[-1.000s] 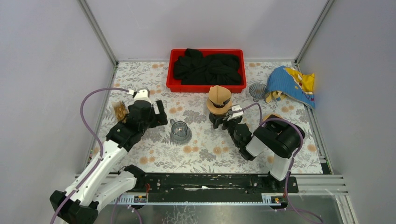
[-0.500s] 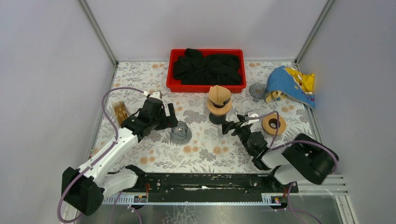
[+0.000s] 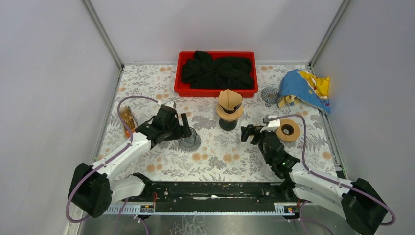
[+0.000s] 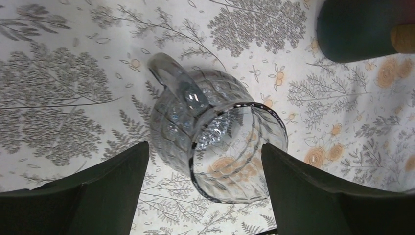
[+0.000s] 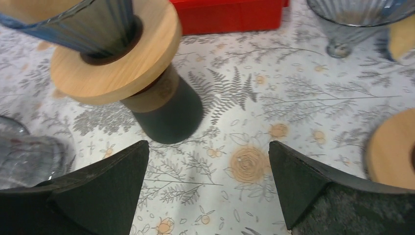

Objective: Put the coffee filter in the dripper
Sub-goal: Move the coffee server to the center of the board.

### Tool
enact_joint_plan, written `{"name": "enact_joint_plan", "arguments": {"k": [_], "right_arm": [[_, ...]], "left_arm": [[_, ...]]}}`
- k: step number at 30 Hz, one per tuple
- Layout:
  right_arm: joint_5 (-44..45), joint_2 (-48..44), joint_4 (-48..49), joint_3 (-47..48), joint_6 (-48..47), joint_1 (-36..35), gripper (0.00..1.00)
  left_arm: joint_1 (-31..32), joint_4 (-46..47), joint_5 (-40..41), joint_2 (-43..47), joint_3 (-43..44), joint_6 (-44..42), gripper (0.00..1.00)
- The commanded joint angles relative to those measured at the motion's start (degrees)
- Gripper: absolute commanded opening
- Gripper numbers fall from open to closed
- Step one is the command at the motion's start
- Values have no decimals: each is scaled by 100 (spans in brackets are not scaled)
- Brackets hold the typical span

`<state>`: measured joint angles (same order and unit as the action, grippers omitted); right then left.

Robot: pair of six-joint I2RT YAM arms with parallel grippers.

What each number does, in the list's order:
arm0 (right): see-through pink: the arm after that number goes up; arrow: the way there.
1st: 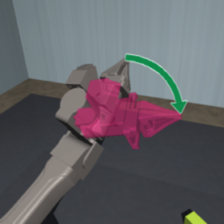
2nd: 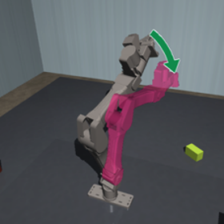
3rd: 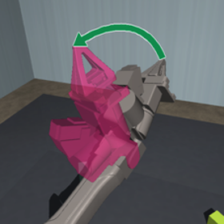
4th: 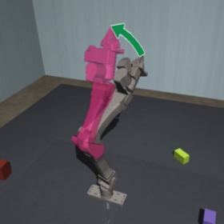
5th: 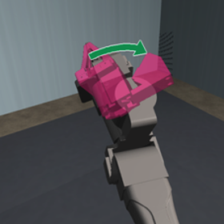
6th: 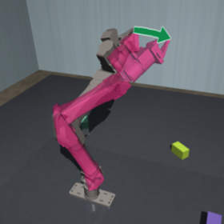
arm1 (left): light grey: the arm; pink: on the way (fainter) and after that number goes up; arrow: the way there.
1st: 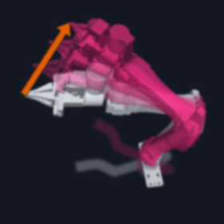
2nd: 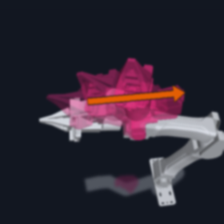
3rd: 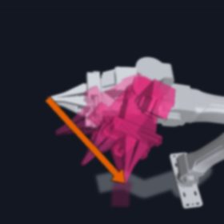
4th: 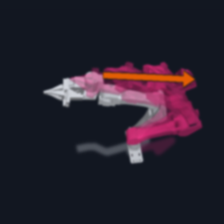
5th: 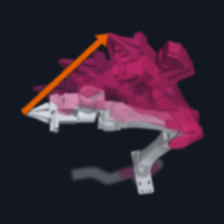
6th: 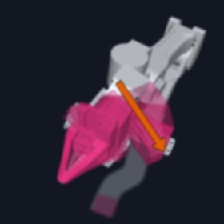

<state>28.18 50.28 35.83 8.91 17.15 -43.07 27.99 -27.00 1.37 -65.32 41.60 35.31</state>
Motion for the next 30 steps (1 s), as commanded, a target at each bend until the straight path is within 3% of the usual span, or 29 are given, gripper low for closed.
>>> {"name": "enact_joint_plan", "arguments": {"k": [1, 6, 11, 16, 30], "right_arm": [[1022, -442, -2290, 797, 414, 32, 99], [1206, -757, -3571, 1235, 816, 401, 99], [316, -790, -4164, 1549, 1003, 1448, 99], [-362, -383, -4452, 1847, 1057, 2126, 99], [-575, 217, -4726, 2028, 1780, 4178, 99]], "left_arm": [[184, 652, -250, -96, -151, 238, 91], [482, 879, -322, -195, -179, 385, 89], [743, 1000, -371, -308, -183, 462, 87], [1040, 1175, -370, -438, -231, 595, 87], [1687, 1663, -282, -952, 36, 743, 86]]}}
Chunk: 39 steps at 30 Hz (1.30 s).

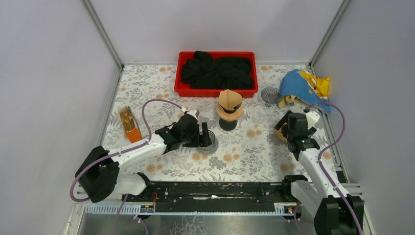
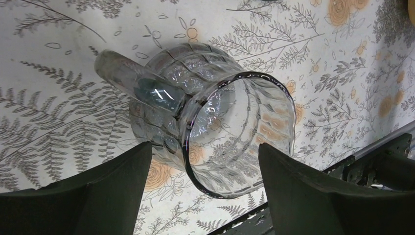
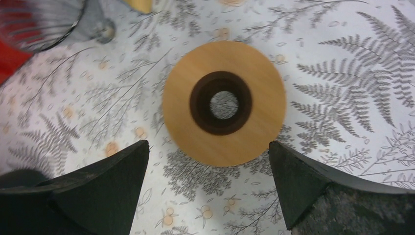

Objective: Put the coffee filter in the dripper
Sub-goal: Move the coffee server to the center of the board, then pick up the dripper holder from the center of the board.

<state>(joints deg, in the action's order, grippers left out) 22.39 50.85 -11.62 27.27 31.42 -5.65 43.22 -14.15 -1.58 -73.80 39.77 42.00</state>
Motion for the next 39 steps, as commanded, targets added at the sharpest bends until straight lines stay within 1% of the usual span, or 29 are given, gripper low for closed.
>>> {"name": "enact_joint_plan", "arguments": {"k": [1, 5, 9, 12, 15, 17, 21, 24, 26, 30, 31, 35, 39], "right_arm": [[-2, 227, 74, 165, 419, 585, 99], [-202, 574, 334, 131, 688, 1116, 100], [-286, 1096, 451, 256, 756, 1252, 97], [-262, 1413, 418, 351, 830, 1306, 93], [-226, 1611, 409, 416, 866, 1354, 85], [-187, 1709, 345, 489, 874, 1364, 82], [-164, 1874, 365, 563, 859, 1382, 77], [-268, 2095, 375, 642, 847, 1382, 74], [-273, 2268, 299, 729, 848, 1382, 73], [-249, 2451, 181, 822, 866, 1380, 72], [-246, 2463, 182, 826, 865, 1382, 70], [-246, 2533, 173, 833, 848, 1382, 68], [-396, 2667, 178, 837, 835, 1382, 65]], "left_arm": [[176, 370, 15, -101, 239, 72, 87], [178, 242, 120, 148, 216, 23, 89], [179, -175, 464, 496, 296, -110, 94], [173, -507, 707, 759, 409, -234, 97], [125, -877, 958, 1008, 588, -408, 99], [72, -1213, 1159, 1156, 799, -578, 100], [4, -2011, 1762, 1466, 1424, -1025, 100], [-14, -2334, 2601, 1748, 1664, -1451, 100], [-44, -2410, 3153, 1879, 1704, -1689, 100], [-85, -2413, 3639, 2098, 1651, -1854, 100], [-86, -2373, 3759, 2165, 1577, -1853, 100], [-151, -2356, 3848, 2281, 1305, -1799, 100], [-193, -2394, 3780, 2320, 1267, -1760, 100]]}}
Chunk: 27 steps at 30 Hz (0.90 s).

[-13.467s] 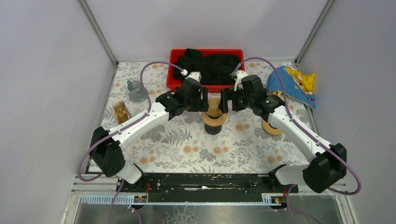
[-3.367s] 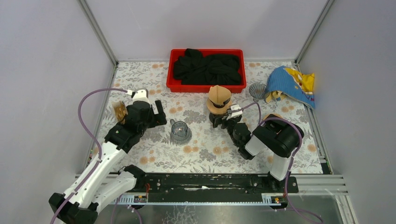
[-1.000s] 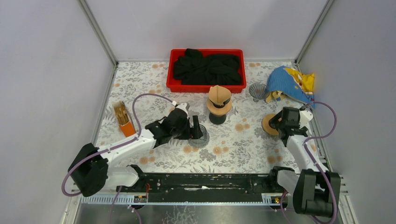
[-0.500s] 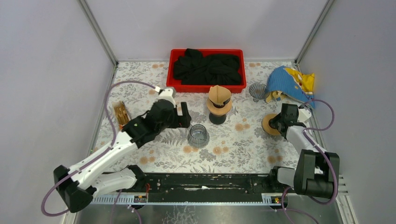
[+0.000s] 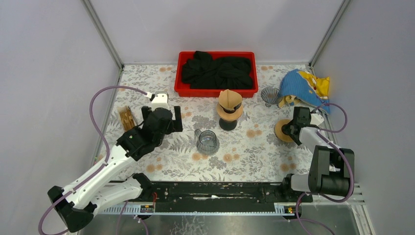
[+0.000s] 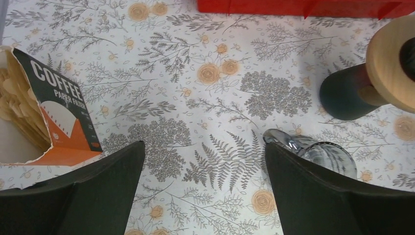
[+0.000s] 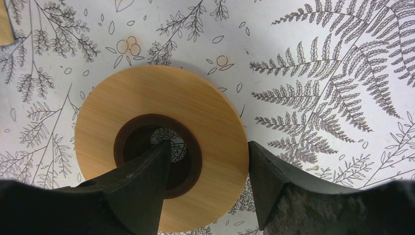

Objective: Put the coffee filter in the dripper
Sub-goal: Pick up the dripper holder from the center of the board.

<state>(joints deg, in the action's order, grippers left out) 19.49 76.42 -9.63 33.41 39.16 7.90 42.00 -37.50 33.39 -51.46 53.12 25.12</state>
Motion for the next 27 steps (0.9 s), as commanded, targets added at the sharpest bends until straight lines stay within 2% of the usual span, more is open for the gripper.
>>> {"name": "enact_joint_plan", "arguments": {"k": [1, 5, 13, 27], "right_arm": [[-115, 136, -24, 219, 52, 27, 65], [-164, 200, -27, 228, 14, 27, 64], [-524, 181, -13, 211, -122, 27, 47], [-1499, -567, -399, 217, -500, -14, 27]], "left_arm": [[-98, -51, 264, 109, -76, -73, 100], [-321, 46, -23, 231, -151, -66, 100], [-694, 176, -441, 402, -247, -69, 100], [-990, 319, -1028, 403, -311, -77, 100]]}}
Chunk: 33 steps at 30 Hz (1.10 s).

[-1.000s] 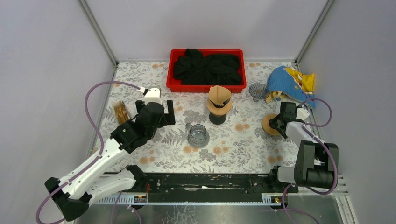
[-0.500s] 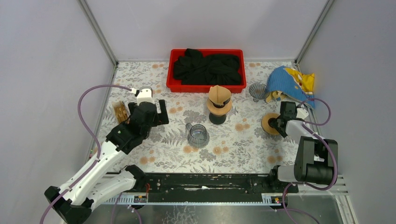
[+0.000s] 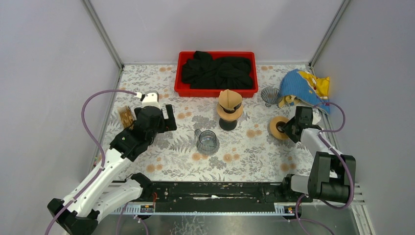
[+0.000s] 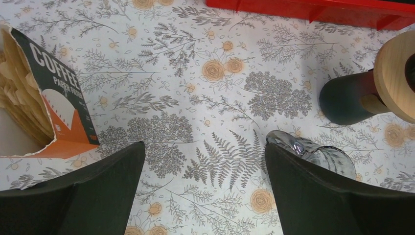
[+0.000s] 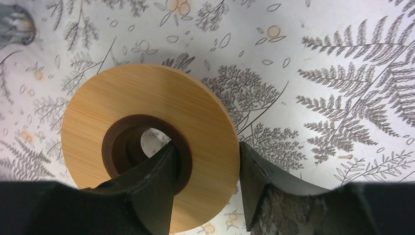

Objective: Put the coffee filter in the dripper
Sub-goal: Pick up the dripper holder from the center of the board, then place the dripper holder onto the coffee server.

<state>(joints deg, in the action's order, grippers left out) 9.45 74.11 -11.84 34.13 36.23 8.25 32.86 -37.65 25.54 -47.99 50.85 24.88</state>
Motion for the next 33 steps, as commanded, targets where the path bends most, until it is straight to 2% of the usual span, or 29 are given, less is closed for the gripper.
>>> {"name": "enact_joint_plan", "arguments": {"k": [1, 7, 19, 23, 33], "right_arm": [[-550, -405, -237, 157, -250, -82, 26], [-307, -894, -788, 383, -590, -759, 26], [-605, -1682, -1421, 840, -938, -2283, 26], [-610, -1597, -1482, 1103, -912, -2952, 26], [219, -934, -1321, 1781, -618, -5119, 25]], "left_arm": [[-97, 348, -279, 45, -91, -49, 100], [-189, 365, -481, -29, -95, -62, 100], [-210, 355, -532, -122, -117, -79, 100], [-212, 355, -541, -127, -127, -80, 100], [-217, 355, -544, -160, -134, -68, 100]]}}
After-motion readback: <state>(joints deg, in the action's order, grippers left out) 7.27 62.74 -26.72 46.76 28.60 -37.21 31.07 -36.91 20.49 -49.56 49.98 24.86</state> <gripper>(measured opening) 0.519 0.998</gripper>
